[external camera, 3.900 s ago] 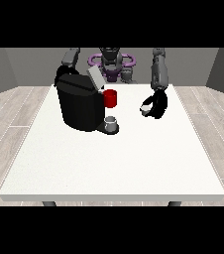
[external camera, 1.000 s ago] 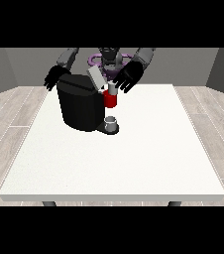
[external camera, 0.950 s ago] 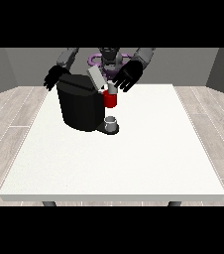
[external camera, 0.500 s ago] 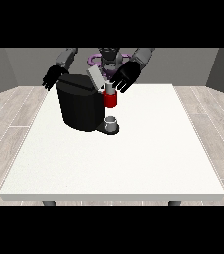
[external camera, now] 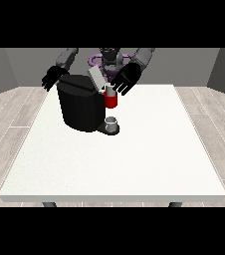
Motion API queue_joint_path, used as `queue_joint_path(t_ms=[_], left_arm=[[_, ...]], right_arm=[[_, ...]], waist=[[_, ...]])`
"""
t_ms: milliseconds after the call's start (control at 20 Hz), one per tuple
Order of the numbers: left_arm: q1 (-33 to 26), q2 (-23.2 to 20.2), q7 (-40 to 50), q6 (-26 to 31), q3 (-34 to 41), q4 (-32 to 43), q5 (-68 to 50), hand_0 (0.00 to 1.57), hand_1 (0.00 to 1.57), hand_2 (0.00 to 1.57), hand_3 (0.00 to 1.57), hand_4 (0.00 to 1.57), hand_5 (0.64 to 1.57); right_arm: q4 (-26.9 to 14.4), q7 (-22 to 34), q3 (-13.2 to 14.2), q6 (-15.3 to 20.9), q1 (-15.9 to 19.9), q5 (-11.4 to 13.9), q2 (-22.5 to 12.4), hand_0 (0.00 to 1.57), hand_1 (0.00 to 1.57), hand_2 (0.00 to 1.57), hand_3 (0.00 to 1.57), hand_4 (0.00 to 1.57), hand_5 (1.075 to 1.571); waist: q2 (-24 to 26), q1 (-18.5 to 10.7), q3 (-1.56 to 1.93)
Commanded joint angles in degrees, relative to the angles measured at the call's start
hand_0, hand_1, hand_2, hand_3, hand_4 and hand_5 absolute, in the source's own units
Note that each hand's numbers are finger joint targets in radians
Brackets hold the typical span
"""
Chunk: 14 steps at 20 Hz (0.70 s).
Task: Insert the coffee pod into the coffee machine and close the lid
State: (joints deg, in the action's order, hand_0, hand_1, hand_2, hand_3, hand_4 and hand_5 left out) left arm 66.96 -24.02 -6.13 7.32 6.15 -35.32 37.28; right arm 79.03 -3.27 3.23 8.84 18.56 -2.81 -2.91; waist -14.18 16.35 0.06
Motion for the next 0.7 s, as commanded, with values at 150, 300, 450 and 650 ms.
queue_joint_path(t_ms=[150, 300, 450, 650], left_arm=[[-0.80, 1.22, 0.13, 0.44, -0.14, 0.16, 0.30, 1.22, 1.22, 1.27, 1.17, 0.48, 1.571], [0.46, 0.66, 0.06, 2.54, -0.02, 1.03, 0.15, 1.21, 1.21, 1.24, 1.12, 0.46, 1.571], [-1.19, -1.85, -1.45, -0.03, 0.66, 1.61, 1.20, 1.13, 1.13, 1.17, 1.03, 0.44, 1.571], [1.60, -0.41, -0.03, 2.35, -1.00, -0.61, 1.99, 1.11, 1.11, 1.15, 0.98, 0.41, 1.571]], right_arm=[[-1.20, -1.13, 0.88, -0.78, -0.70, -0.17, -1.10, 0.00, 0.00, 0.00, 0.00, 0.42, 1.571], [-0.26, -0.29, -1.18, 1.79, -0.21, 1.79, 1.11, 0.00, 0.00, 0.00, 0.00, 0.44, 1.571], [1.82, -0.22, -1.20, -0.60, -2.44, 0.50, 0.02, 0.00, 0.00, 0.00, 0.00, 0.42, 1.571], [-3.42, -3.17, 2.50, 0.39, 1.16, -0.52, -0.72, 0.00, 0.00, 0.00, 0.00, 0.38, 1.571]], waist=[[-0.42, -0.45, -0.05], [-0.66, -0.07, -0.06], [-1.52, 2.02, -0.07], [-2.08, -1.41, -0.03]])
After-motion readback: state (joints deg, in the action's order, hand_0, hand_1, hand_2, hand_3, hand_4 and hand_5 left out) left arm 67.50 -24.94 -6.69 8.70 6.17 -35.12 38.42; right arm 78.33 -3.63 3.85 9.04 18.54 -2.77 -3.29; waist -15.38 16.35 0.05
